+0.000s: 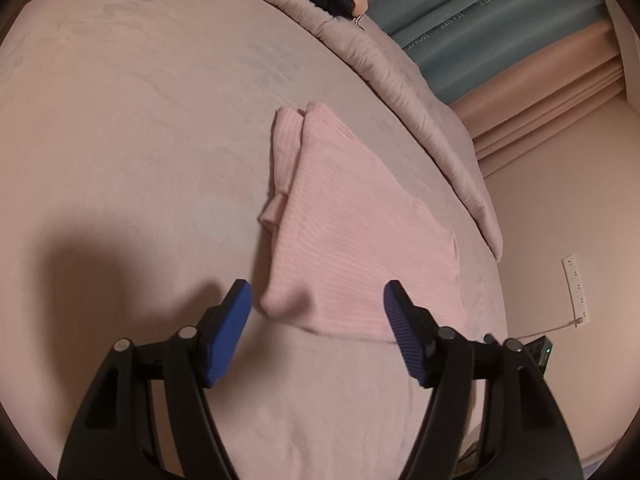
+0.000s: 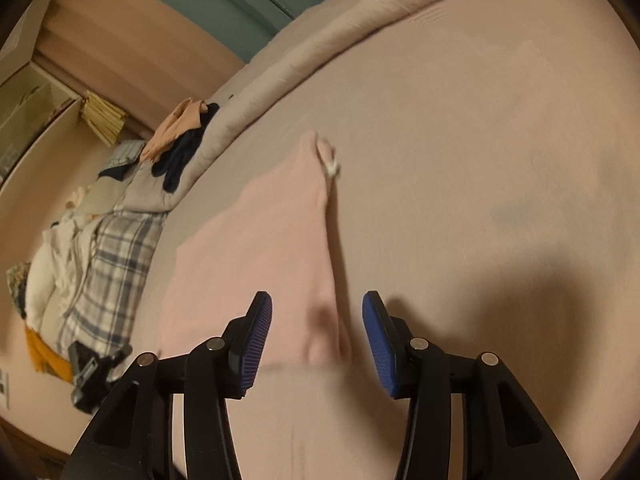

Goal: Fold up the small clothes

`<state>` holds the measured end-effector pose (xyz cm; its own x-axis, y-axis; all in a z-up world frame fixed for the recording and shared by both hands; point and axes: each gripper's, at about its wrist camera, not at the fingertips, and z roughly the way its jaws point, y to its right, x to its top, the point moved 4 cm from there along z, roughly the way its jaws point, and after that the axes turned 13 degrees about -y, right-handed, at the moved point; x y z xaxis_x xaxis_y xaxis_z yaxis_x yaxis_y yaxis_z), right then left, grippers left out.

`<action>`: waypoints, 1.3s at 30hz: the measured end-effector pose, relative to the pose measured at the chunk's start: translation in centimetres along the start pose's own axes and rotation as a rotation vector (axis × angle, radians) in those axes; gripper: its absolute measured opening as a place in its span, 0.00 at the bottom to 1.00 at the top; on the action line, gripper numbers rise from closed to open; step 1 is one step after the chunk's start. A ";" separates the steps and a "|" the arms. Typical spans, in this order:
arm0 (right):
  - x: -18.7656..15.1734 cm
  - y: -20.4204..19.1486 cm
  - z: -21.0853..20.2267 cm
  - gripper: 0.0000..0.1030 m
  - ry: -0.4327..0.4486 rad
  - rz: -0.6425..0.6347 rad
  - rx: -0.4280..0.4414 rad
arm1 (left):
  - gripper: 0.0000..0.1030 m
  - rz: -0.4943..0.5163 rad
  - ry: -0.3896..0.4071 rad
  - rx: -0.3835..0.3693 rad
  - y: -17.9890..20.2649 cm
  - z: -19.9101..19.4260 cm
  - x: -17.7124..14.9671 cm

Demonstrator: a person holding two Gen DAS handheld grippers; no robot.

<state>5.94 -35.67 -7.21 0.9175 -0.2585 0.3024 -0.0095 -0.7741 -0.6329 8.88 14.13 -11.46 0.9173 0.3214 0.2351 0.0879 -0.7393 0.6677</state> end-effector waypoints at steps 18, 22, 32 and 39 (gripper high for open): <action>-2.0 -5.1 3.9 0.47 -0.115 -0.103 0.090 | 0.77 -0.108 -0.117 -0.139 -1.7 3.6 -0.3; -2.3 -6.5 4.5 0.48 -0.129 -0.172 0.074 | 0.77 -0.096 -0.118 -0.168 -1.9 4.2 1.6; -1.9 -9.0 6.0 0.48 -0.142 -0.277 0.067 | 0.76 -0.054 -0.154 -0.173 -1.1 7.0 7.6; -0.8 -10.3 7.3 0.48 -0.158 -0.314 0.053 | 0.76 -0.002 -0.218 -0.184 0.0 8.9 11.2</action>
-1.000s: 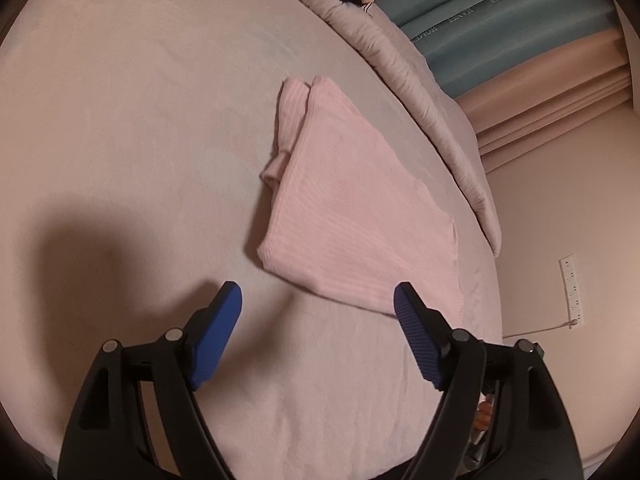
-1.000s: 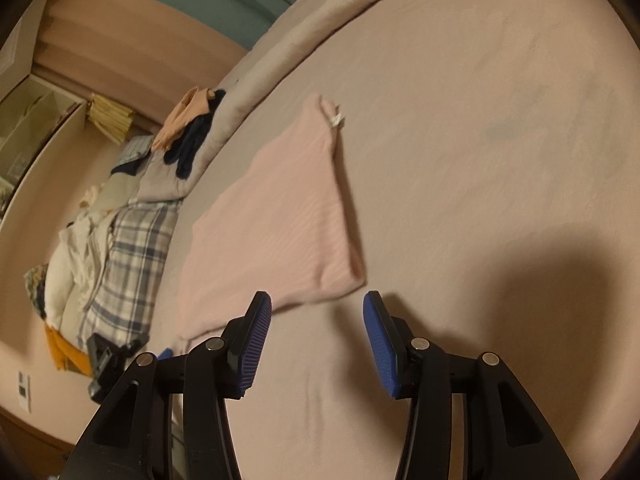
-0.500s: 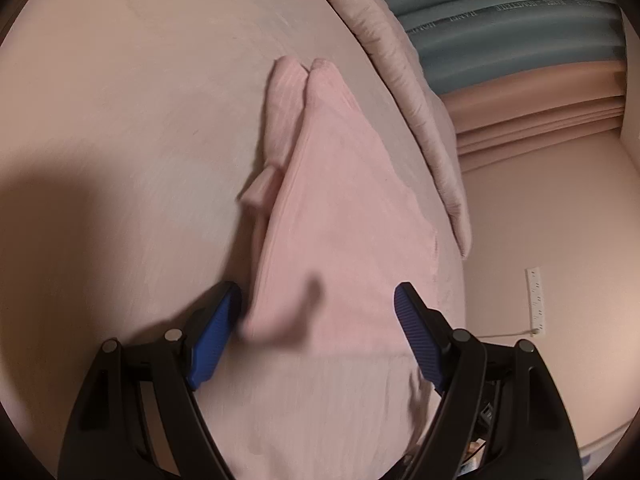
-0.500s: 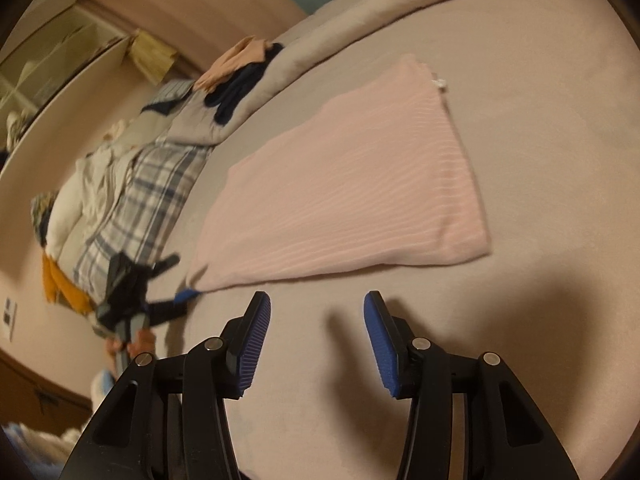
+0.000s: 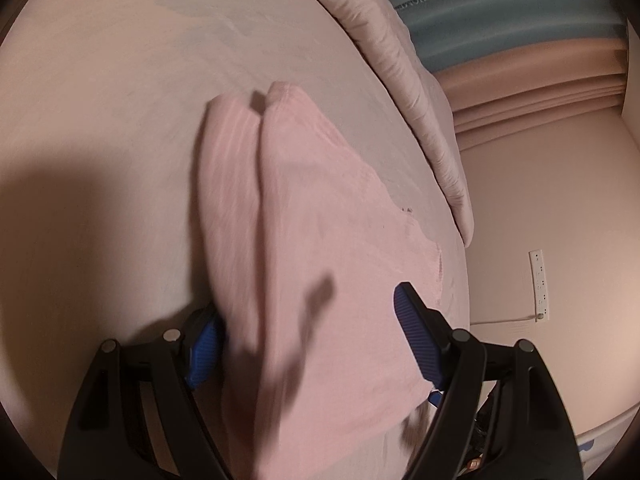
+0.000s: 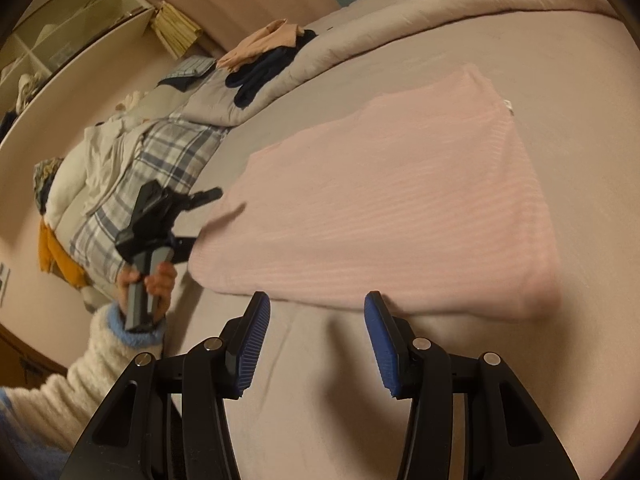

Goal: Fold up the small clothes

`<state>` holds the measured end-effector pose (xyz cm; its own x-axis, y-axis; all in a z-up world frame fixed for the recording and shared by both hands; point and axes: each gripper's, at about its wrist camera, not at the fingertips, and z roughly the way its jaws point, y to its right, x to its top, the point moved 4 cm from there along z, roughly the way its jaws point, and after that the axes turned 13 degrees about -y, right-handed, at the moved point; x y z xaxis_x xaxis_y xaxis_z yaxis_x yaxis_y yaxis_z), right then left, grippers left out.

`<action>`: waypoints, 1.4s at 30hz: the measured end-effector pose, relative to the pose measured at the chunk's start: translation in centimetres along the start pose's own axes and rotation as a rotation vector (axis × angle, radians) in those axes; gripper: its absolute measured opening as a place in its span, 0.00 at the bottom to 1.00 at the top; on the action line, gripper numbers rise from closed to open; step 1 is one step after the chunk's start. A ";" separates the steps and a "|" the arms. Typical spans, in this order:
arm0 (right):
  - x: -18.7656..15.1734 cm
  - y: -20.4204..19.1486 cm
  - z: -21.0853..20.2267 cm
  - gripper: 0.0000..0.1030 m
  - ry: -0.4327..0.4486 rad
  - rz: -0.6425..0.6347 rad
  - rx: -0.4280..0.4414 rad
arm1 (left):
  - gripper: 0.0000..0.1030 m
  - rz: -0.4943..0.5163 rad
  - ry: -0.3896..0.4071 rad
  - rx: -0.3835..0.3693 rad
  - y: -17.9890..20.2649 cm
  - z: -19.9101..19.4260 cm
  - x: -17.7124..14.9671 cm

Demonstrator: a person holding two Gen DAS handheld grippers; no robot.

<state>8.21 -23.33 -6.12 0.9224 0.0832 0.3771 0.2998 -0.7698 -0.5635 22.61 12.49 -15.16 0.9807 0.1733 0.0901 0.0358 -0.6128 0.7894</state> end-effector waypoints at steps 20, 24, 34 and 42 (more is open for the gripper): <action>10.9 -3.5 8.1 0.30 -0.046 -0.053 -0.152 | 0.15 0.187 0.085 0.302 2.8 0.1 -0.2; 13.0 -3.1 9.6 0.19 -0.057 -0.022 -0.171 | 0.15 0.212 0.084 0.305 3.5 -0.1 -0.2; 13.7 -2.0 11.1 0.17 -0.120 0.014 -0.208 | 0.15 0.218 0.082 0.340 4.1 0.2 -0.3; 8.5 -5.9 9.9 0.18 -0.196 -0.150 -0.219 | 0.15 0.222 0.089 0.357 5.2 0.2 -0.5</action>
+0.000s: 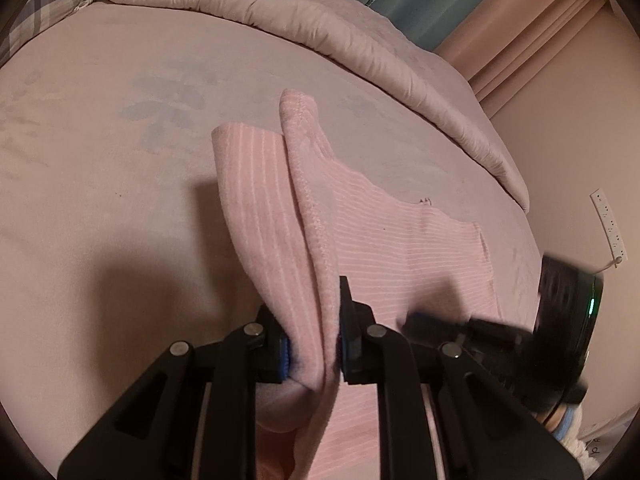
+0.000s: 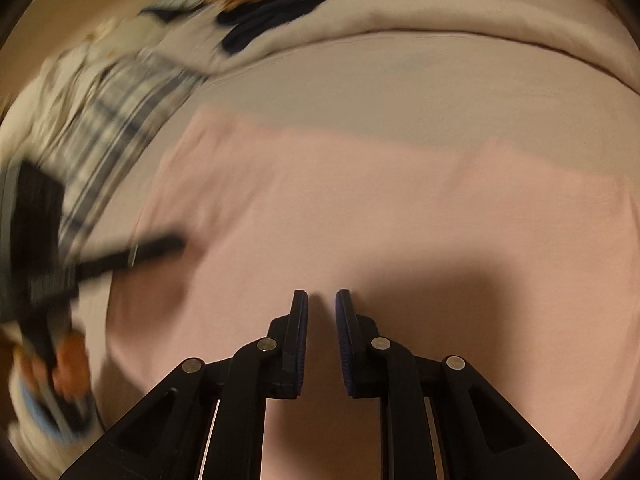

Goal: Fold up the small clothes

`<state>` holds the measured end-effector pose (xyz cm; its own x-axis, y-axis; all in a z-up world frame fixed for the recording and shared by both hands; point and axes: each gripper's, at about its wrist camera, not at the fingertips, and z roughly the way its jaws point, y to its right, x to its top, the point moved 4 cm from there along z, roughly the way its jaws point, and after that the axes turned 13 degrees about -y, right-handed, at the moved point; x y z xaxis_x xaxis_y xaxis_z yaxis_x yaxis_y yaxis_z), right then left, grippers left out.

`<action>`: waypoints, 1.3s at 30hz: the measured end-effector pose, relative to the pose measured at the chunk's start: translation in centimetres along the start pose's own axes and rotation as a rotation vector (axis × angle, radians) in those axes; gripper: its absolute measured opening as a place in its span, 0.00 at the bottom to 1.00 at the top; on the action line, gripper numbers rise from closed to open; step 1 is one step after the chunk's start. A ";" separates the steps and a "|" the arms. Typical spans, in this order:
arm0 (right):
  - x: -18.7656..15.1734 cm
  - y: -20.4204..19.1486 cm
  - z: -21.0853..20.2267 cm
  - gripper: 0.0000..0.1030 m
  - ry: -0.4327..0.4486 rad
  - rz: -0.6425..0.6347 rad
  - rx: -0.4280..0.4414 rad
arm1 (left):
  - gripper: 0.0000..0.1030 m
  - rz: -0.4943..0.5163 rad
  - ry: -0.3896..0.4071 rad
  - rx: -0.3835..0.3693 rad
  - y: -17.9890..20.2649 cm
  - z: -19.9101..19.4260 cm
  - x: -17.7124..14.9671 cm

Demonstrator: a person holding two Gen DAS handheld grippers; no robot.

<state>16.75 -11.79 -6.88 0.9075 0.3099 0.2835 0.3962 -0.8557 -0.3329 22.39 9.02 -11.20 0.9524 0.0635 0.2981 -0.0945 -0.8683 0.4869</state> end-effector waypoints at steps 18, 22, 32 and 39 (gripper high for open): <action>-5.3 0.3 0.4 0.18 -0.010 -0.016 0.006 | 0.15 0.058 0.039 0.113 2.3 -1.0 -0.9; -5.5 -0.1 0.2 0.18 -0.011 -0.036 -0.020 | 0.15 0.058 0.049 0.121 2.4 -1.2 -1.3; -6.2 -0.7 0.4 0.18 -0.008 -0.058 -0.016 | 0.15 0.057 0.049 0.132 2.8 -1.2 -1.7; -6.9 -0.7 0.1 0.18 -0.004 -0.062 -0.014 | 0.15 0.064 0.047 0.143 3.0 -1.1 -1.8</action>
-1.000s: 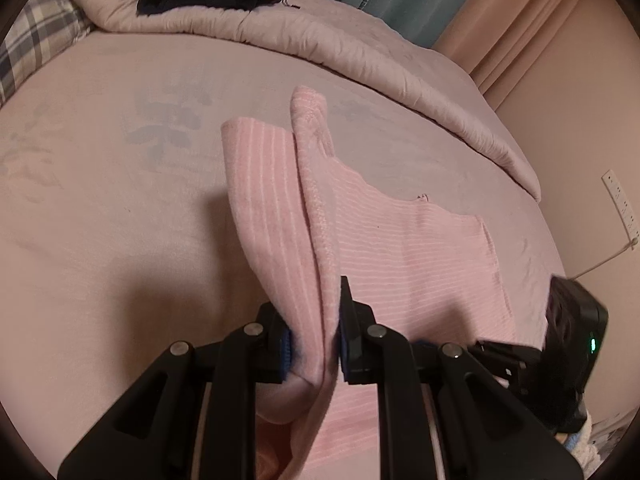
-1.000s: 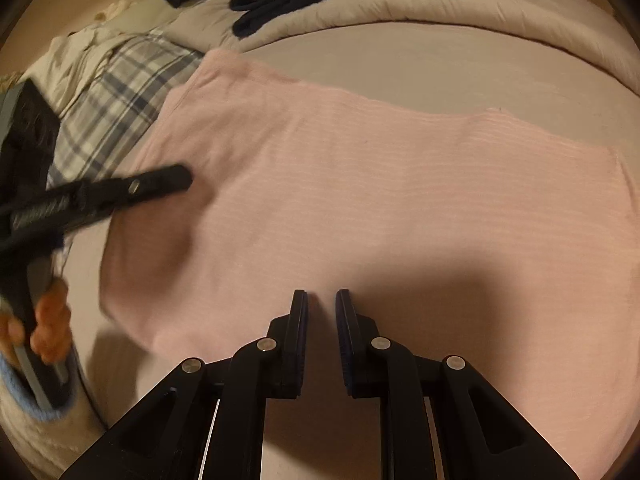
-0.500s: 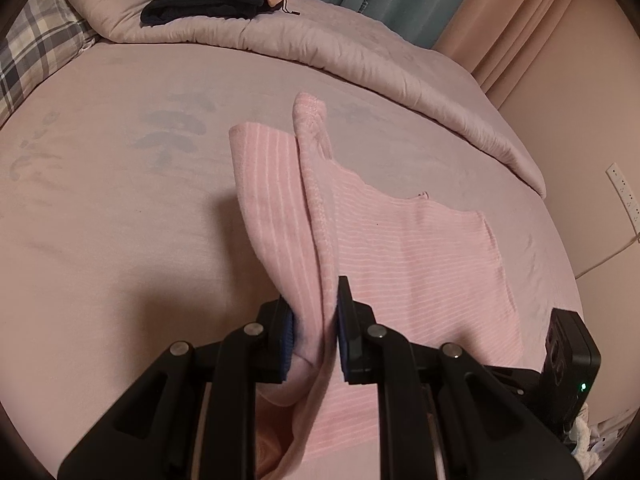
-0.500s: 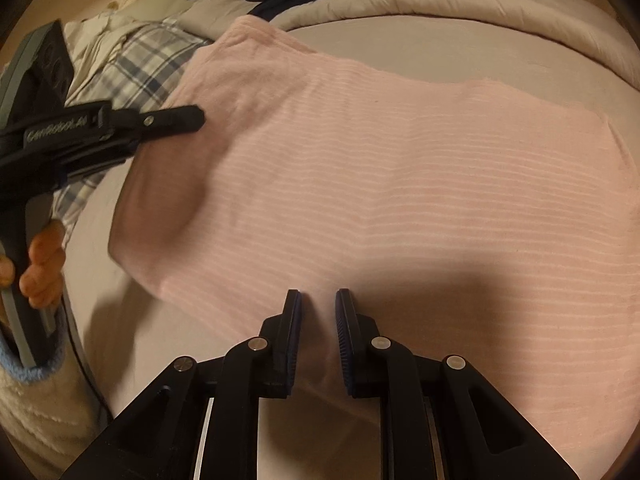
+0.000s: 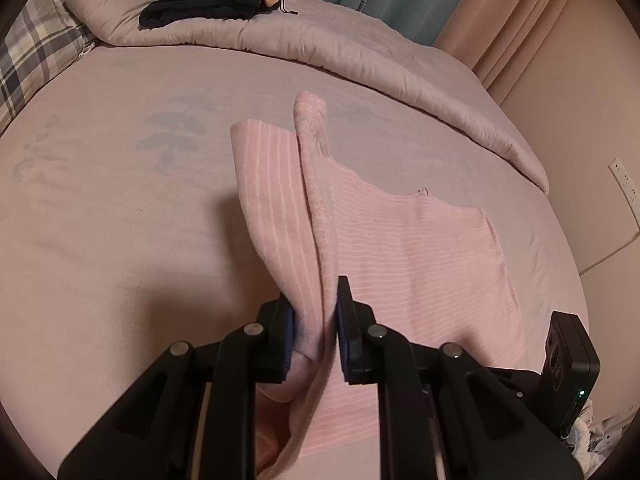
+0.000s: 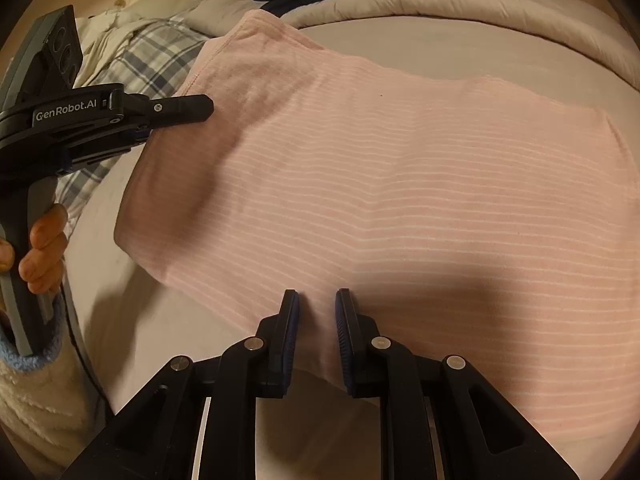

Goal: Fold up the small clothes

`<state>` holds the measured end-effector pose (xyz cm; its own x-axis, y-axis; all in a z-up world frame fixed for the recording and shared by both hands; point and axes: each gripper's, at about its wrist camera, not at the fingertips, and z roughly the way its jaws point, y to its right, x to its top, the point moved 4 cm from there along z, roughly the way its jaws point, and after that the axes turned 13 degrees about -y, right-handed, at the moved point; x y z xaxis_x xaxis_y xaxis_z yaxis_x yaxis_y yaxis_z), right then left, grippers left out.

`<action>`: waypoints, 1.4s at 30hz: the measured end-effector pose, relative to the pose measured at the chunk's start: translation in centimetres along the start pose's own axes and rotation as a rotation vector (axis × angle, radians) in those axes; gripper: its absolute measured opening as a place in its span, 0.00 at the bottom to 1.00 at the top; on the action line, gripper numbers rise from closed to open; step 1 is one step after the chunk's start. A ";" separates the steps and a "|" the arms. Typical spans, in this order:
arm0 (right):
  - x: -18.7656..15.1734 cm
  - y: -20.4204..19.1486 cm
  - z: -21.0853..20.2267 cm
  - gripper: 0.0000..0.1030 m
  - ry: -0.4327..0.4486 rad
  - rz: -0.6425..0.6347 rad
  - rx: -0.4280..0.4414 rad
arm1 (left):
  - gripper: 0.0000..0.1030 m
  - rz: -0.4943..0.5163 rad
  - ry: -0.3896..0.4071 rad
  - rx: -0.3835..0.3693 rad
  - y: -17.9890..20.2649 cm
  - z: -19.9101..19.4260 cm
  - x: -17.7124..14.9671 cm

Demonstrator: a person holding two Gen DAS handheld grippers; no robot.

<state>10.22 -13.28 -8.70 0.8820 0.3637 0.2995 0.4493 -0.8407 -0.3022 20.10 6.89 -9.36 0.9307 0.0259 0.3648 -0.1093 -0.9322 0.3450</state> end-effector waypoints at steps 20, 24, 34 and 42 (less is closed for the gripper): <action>1.7 4.2 -3.6 0.43 0.165 0.186 0.250 | 0.15 0.073 0.005 0.029 4.3 -0.4 0.6; 2.2 5.0 -4.1 0.45 0.196 0.232 0.333 | 0.17 0.107 -0.002 0.028 6.7 0.2 1.1; 4.5 9.3 -3.3 0.61 0.239 0.466 0.674 | 0.15 0.174 -0.089 -0.011 11.6 4.8 1.5; 7.5 8.4 -1.0 0.62 0.103 0.489 0.632 | 0.18 0.220 -0.146 -0.137 11.6 5.3 0.3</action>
<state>20.49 -18.00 -8.07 0.9959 -0.0514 0.0741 0.0387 -0.4983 -0.8661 21.01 -5.88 -9.83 0.9187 -0.2329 0.3189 -0.3508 -0.8521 0.3884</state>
